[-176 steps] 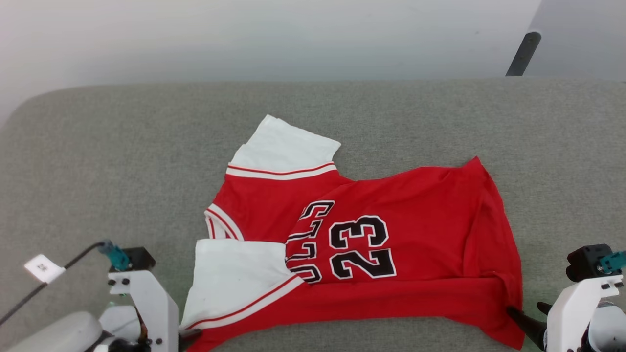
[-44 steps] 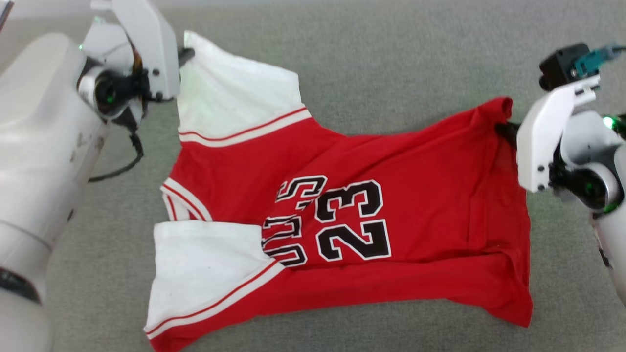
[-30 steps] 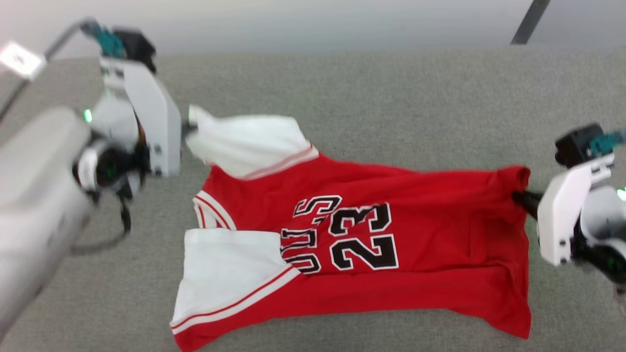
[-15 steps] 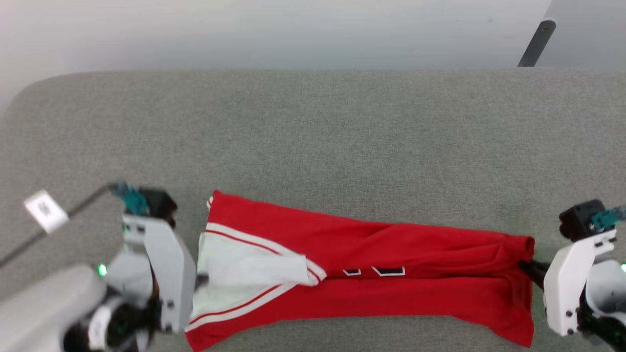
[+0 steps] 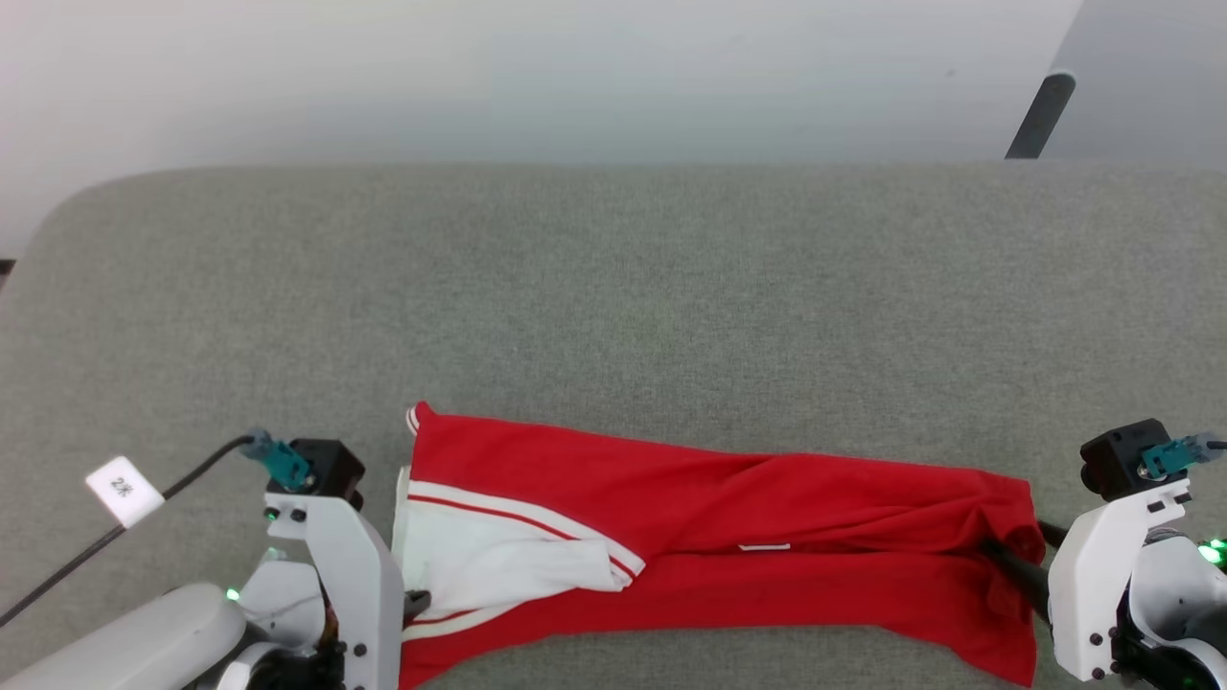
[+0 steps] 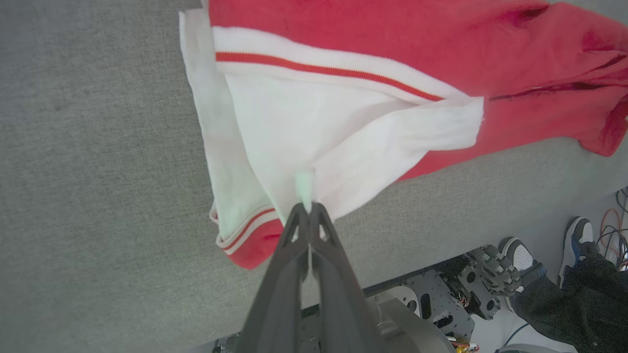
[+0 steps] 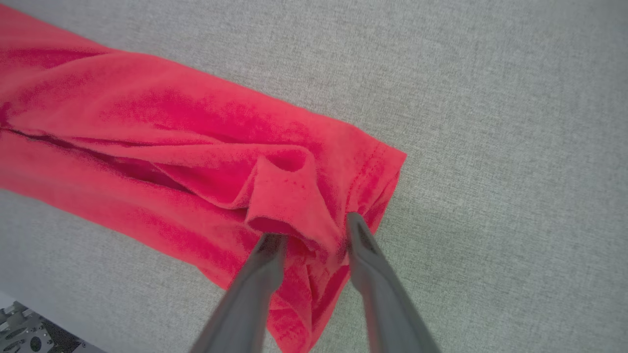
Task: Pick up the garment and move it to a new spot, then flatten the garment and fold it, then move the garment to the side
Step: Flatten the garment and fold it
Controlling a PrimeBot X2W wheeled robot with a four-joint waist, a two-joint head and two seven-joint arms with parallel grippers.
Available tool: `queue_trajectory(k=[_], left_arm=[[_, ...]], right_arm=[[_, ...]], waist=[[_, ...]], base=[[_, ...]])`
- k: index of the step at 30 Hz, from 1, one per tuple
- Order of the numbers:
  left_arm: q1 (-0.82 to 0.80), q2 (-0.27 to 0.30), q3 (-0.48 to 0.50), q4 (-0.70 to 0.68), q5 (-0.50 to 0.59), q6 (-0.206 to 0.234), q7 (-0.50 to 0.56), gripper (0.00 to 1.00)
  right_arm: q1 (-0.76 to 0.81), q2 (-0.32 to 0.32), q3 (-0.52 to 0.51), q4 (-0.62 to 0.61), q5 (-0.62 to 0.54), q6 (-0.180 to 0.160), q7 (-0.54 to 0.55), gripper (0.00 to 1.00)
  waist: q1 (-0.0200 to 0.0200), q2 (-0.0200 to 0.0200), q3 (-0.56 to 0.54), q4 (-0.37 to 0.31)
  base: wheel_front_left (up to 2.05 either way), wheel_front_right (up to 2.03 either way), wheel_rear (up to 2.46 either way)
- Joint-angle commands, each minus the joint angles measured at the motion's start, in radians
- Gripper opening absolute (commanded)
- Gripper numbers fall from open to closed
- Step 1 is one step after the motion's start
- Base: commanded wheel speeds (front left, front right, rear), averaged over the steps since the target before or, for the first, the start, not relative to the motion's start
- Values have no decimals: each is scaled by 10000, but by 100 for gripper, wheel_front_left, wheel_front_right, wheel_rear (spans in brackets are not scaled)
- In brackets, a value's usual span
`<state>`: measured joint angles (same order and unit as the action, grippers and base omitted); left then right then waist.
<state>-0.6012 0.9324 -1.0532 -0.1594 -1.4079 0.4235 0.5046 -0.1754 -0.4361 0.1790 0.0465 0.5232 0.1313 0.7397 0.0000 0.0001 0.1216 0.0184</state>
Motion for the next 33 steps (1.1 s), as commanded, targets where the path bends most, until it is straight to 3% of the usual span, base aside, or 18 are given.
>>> queue_trajectory(k=[1,14,23,29,33], left_arm=[[138,13,42,16,28,3,-64,100],[855,349,978,-93,-399,344,-1654,100],[2193,672,2011,-422,-365,165,-4542,100],[3324,761,2561,-437,-243,36,-6623,100],[3996,732,2963,-404,-103,-30,-7437,100]], right_arm=[[122,45,-51,-92,17,-11,22,100],[630,291,-898,-1019,350,-11,458,100],[1242,1022,-2303,-1064,324,-11,831,100],[1394,1409,-3210,-752,-282,-11,1431,100],[1291,1623,-3664,-451,-554,-10,1764,100]], waist=[[0,-1,-148,-28],[0,-1,-1082,-45],[0,-1,-1399,198],[0,-1,-1482,588],[0,-1,-1492,885]], base=[[0,0,0],[0,0,0],[0,0,0],[0,0,0],[0,0,0]])
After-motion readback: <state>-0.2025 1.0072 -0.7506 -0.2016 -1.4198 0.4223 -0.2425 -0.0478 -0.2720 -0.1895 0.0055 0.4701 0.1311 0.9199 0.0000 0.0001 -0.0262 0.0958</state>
